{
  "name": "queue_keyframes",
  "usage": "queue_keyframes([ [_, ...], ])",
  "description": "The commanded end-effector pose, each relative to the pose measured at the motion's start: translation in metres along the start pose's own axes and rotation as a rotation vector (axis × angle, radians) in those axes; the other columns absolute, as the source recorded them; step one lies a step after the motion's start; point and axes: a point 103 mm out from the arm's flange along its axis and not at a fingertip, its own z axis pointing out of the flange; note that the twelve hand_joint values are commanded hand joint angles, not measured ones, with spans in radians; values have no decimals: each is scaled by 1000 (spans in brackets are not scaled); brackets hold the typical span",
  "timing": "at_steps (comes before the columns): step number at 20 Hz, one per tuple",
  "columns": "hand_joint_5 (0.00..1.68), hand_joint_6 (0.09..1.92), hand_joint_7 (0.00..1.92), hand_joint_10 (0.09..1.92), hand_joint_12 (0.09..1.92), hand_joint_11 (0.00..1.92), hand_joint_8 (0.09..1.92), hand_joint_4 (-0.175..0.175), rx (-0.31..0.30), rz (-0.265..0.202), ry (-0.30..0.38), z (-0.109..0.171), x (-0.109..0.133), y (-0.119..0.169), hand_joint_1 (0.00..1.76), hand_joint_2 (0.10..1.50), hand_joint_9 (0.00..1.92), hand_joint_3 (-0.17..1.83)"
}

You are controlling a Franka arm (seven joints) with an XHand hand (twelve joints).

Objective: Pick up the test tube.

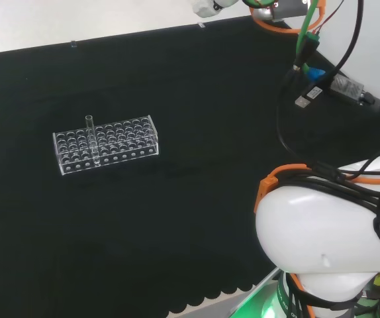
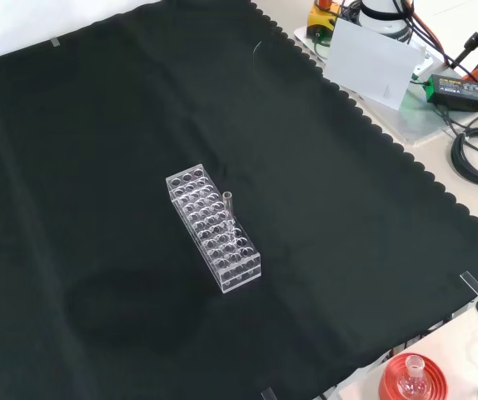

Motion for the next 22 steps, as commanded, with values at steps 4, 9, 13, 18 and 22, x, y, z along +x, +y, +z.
queue_keyframes([
  [4, 198, 400, 239, 958, 1416, 0, 870, -82, 8, -52, 56, 11, 1, 27, 794, 760, 125, 596],
  [9, 188, 390, 237, 960, 1416, 0, 872, -79, 17, -60, 57, 22, -3, 46, 791, 761, 126, 594],
  [13, 181, 383, 235, 962, 1417, 0, 872, -77, 29, -96, 59, 33, 0, 67, 789, 761, 127, 594],
  [18, 176, 377, 233, 963, 1418, 0, 873, -76, 20, -137, 57, 35, 5, 90, 789, 761, 128, 593],
  [22, 173, 373, 232, 964, 1418, 0, 874, -75, 10, -153, 89, 38, 8, 103, 788, 762, 130, 593],
])
